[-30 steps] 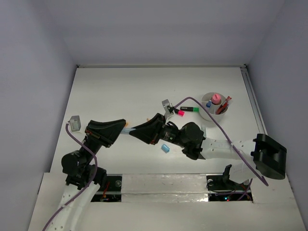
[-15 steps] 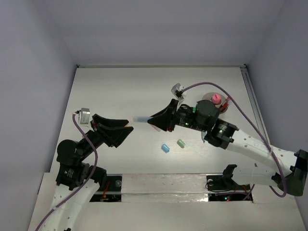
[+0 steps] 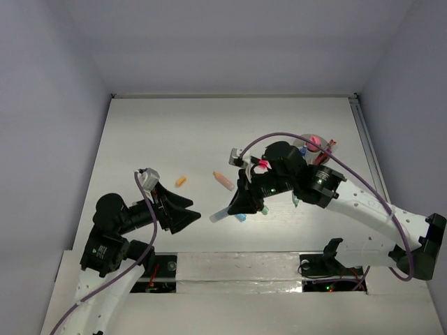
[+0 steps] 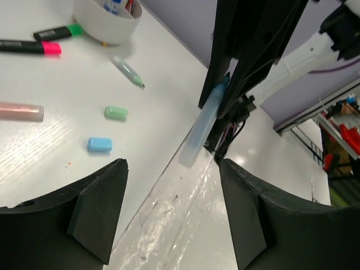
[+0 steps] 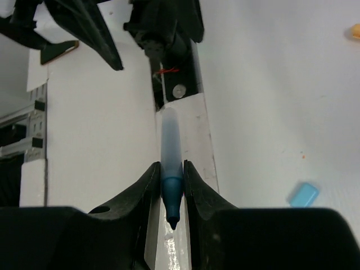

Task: Sort the stationery into containers
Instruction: Pick up the pen from the center of the board.

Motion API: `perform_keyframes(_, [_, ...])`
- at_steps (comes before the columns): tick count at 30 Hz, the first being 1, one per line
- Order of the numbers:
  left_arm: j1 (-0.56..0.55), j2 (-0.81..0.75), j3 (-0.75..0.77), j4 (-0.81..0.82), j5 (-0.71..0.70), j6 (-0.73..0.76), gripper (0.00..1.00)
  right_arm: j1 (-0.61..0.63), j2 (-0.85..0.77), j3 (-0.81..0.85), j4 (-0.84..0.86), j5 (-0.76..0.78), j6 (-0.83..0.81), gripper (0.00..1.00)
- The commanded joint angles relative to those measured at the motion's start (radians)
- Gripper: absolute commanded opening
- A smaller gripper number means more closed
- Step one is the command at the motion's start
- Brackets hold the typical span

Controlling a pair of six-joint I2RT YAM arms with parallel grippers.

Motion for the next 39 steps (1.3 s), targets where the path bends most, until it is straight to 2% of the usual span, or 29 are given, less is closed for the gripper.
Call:
perform_keyframes(1, [-0.001,-0.022,-0.017,-0.096,0.081,0.113,0.63,0.0,0.025,0.079,-0.06,-0.161,-0.051,0.0])
perform_keyframes(4, [-0.024,-0.05,-0.059,-0.029,0.139,0.072,0.6,0.0,0.087,0.13,-0.072,-0.225,-0.06,0.0])
perform_keyframes(12, [-0.054,-0.076,-0.08,-0.023,0.154,0.072,0.57,0.0,0.262,0.283,-0.097,-0.382,-0.094,0.0])
perform_keyframes(22, [-0.064,-0.088,-0.1,-0.024,0.156,0.078,0.47,0.0,0.475,0.468,-0.169,-0.465,-0.116,0.0])
perform_keyframes(27, [-0.073,-0.076,-0.094,-0.023,0.153,0.083,0.28,0.0,0.518,0.498,-0.201,-0.475,-0.126,0.0])
perform_keyframes(31, [-0.073,-0.074,-0.092,-0.024,0.154,0.087,0.21,0.0,0.532,0.523,-0.218,-0.483,-0.158,0.0])
perform_keyframes(35, [-0.082,-0.073,-0.086,-0.027,0.148,0.097,0.07,0.0,0.57,0.567,-0.279,-0.48,-0.182,0.0])
perform_keyframes(39, [-0.082,-0.07,-0.076,-0.043,0.131,0.116,0.0,0.0,0.608,0.609,-0.31,-0.474,-0.192,0.0])
